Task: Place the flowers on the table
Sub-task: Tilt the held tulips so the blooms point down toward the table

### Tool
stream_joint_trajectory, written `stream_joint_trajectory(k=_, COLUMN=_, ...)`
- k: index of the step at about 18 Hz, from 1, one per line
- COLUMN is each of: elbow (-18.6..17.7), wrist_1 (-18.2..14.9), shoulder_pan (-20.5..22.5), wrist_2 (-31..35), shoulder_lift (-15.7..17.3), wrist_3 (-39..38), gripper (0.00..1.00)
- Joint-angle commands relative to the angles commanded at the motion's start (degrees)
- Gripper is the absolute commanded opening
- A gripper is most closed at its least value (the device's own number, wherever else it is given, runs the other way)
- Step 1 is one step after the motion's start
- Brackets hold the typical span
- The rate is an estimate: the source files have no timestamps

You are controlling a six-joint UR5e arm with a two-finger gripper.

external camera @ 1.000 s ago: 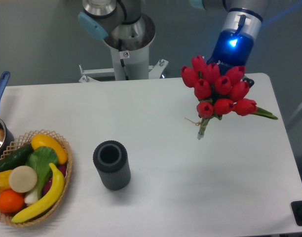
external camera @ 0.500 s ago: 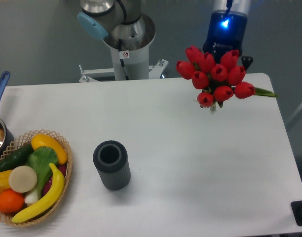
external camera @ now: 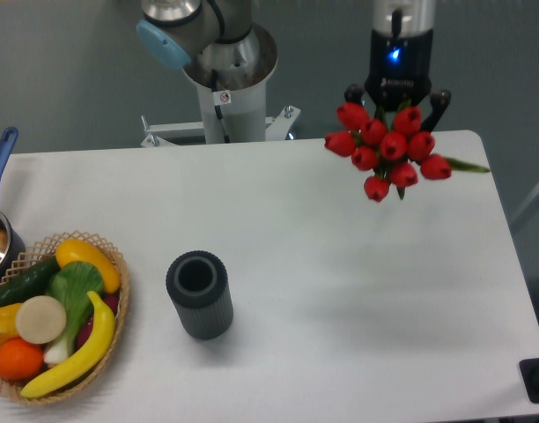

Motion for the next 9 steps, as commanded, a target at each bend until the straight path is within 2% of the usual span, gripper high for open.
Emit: stream_joint_trajectory(k=9, elbow=4.5, wrist_1=0.2, shoulder_pan=-4.4, wrist_2=12.6, shoulder_lift=-11.3, wrist_3=0.1, gripper=0.44)
